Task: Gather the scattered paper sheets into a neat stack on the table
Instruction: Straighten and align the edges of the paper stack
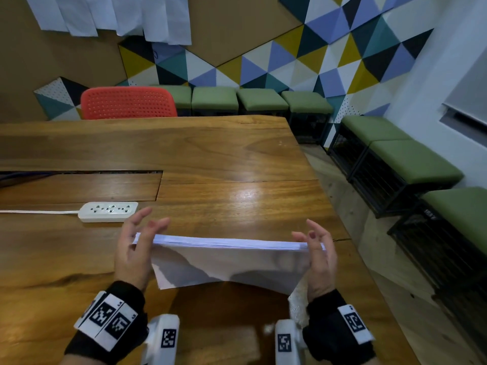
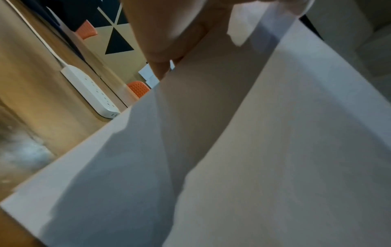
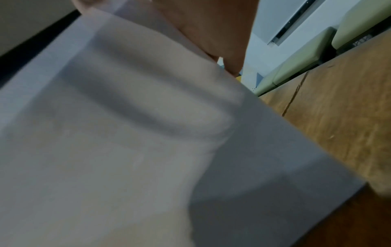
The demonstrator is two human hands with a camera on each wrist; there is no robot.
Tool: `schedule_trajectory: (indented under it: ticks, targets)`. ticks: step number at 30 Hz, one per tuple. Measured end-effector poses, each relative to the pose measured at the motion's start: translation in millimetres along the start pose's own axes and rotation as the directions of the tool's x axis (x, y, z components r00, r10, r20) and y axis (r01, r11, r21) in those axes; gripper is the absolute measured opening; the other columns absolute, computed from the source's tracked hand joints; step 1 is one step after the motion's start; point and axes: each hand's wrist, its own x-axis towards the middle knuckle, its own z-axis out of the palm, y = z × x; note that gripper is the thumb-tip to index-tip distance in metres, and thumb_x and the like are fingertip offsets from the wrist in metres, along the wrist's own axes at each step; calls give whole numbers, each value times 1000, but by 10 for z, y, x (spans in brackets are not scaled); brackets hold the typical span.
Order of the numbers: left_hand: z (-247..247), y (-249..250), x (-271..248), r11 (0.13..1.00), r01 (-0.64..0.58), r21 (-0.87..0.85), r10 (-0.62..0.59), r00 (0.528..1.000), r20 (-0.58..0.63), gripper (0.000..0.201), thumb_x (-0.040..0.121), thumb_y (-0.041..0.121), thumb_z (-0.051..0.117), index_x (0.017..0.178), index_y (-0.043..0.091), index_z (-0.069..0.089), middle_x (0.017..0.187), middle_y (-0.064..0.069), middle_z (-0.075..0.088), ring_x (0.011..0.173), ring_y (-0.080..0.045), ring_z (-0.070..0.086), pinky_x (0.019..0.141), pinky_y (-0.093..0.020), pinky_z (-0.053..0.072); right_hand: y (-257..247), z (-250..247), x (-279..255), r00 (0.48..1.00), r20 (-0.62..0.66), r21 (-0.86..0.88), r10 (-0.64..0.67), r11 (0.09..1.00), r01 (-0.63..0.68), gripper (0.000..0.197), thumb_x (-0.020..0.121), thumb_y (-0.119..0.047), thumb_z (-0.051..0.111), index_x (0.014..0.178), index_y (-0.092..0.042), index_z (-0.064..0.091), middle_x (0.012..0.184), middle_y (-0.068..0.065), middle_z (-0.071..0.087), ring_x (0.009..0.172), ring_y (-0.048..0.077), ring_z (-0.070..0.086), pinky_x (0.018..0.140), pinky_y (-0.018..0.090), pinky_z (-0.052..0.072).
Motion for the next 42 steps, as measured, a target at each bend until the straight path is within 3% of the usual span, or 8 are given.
schedule_trajectory:
  ticks: [5, 11, 16, 19, 24, 28, 33, 42]
  targets:
    - [7, -132, 46, 995, 97, 10, -96, 995, -21, 43, 71, 41, 65, 111, 25, 59, 124, -6, 58, 123, -24, 45, 92, -40, 33, -6, 41, 8, 999, -24, -13, 34, 999, -35, 20, 73, -35, 49, 84, -23, 61, 89, -10, 62, 74, -20, 55, 71, 19, 38]
    - [59, -57, 56, 998, 47, -32, -48, 998, -41, 33, 71, 58, 51, 97, 39, 53, 90, 1, 70, 114, -25, 53, 96, -41, 32, 61, 46, 2, 994, -79, -33, 79, 996, -82, 51, 61, -72, 50, 73, -23, 57, 71, -4, 56, 73, 16, 54, 70, 30, 43]
    - [-65, -79, 94, 994, 60, -92, -49, 993, 112, 54, 55, 61, 62, 104, 42, 48, 100, -2, 68, 114, -30, 52, 105, -53, 33, 52, 17, 2, 998, -15, -58, 62, 996, -63, 72, 44, -91, 46, 83, -31, 56, 77, -4, 55, 75, 14, 52, 70, 28, 42]
    - [-217, -59, 87, 987, 123, -107, -81, 940, 332, 84, 35, 43, 82, 108, 38, 43, 106, -7, 61, 98, -25, 59, 84, -38, 49, 60, -68, -1, 986, 134, -72, 102, 993, -93, 48, 58, -54, 71, 99, -39, 53, 105, 7, 60, 99, 22, 59, 86, 38, 50]
    - [-237, -69, 93, 990, 12, 143, -67, 920, 387, 49, 74, -17, 58, 99, 25, 50, 100, -9, 58, 88, -23, 57, 66, -20, 52, 146, -141, 11, 992, 108, -189, 72, 981, -50, 37, 79, 3, 63, 89, -31, 57, 85, -3, 70, 80, 3, 67, 74, 26, 54]
    - [-78, -68, 5, 988, -22, 151, -25, 953, 302, 31, 81, -7, 57, 86, 24, 56, 89, -3, 61, 87, -15, 56, 71, -26, 45, 159, -136, -11, 983, 105, -151, 148, 980, -131, 27, 77, 6, 66, 82, -21, 64, 67, -14, 73, 66, 0, 67, 54, 13, 51]
    - [-90, -177, -77, 984, 52, 168, -100, 951, 292, 24, 74, -6, 67, 83, 16, 66, 79, -3, 71, 84, -16, 62, 68, -23, 45, 288, -126, -96, 924, 77, -33, 375, 927, -373, 41, 76, 2, 69, 114, 2, 54, 100, 18, 66, 86, 24, 65, 55, 21, 55]
    - [-32, -237, -155, 979, 153, 134, -171, 976, 138, 23, 79, 10, 67, 84, 31, 60, 88, -1, 65, 87, -17, 59, 74, -32, 45, 126, -39, -158, 950, 72, -127, 304, 948, -293, 22, 76, -16, 72, 80, -18, 50, 79, 1, 59, 84, 26, 62, 69, 32, 51]
